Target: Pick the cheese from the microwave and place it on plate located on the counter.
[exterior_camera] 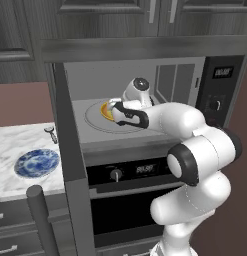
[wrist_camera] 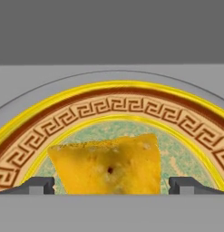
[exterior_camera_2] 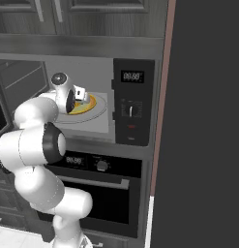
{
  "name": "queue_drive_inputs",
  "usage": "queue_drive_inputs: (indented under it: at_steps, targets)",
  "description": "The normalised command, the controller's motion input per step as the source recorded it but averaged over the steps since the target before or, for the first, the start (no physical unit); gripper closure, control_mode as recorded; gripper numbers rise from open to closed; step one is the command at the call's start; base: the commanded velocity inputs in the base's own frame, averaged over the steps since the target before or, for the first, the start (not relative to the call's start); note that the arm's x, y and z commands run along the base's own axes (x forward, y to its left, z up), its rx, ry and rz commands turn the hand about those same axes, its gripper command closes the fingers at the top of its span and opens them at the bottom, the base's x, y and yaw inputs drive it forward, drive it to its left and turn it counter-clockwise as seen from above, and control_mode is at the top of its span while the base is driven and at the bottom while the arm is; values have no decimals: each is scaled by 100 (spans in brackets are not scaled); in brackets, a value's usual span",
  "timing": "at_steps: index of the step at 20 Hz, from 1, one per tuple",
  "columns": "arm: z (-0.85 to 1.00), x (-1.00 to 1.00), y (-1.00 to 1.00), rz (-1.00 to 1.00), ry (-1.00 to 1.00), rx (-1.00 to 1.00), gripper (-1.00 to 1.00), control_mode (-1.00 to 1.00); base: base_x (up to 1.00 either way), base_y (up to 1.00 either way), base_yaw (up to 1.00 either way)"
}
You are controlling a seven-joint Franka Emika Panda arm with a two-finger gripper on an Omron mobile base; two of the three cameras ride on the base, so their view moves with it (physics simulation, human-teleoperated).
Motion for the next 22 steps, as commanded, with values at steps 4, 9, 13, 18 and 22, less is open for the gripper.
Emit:
queue_drive_inputs:
  at_steps: [4, 9, 13, 18, 22]
  targets:
    - [0, 0, 0, 0, 0, 0, -100, -100, 0, 0, 0]
    - [0, 0, 0, 0, 0, 0, 100, -100, 0, 0, 0]
    - [0, 0, 0, 0, 0, 0, 100, -100, 0, 0, 0]
    - [0, 0, 0, 0, 0, 0, 100, -100, 0, 0, 0]
    - [0, 0, 0, 0, 0, 0, 100, -100, 0, 0, 0]
